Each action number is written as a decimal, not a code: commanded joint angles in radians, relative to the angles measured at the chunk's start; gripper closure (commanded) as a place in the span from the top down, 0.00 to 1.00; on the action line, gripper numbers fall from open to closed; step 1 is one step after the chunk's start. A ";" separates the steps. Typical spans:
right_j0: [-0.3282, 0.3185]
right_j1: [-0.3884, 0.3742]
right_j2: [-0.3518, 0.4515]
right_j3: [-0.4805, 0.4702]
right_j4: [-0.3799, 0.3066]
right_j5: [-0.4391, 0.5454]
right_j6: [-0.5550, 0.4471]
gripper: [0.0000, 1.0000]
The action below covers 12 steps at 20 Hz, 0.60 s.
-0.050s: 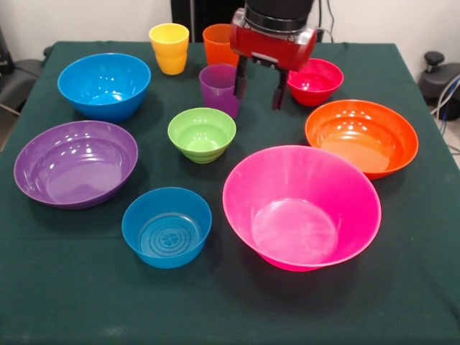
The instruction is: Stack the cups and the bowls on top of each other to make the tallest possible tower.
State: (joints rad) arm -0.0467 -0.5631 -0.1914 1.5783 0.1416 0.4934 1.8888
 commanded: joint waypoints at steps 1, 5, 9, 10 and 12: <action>0.020 0.054 0.072 -0.072 0.018 0.072 0.143 1.00; 0.028 0.063 0.075 -0.092 0.021 0.087 0.144 1.00; 0.037 0.078 0.066 -0.123 0.022 0.101 0.149 1.00; 0.038 0.082 0.064 -0.130 0.023 0.107 0.150 1.00; 0.042 0.092 0.062 -0.146 0.024 0.111 0.154 1.00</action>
State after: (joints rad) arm -0.0232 -0.5123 -0.1914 1.5009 0.1448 0.4934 1.8922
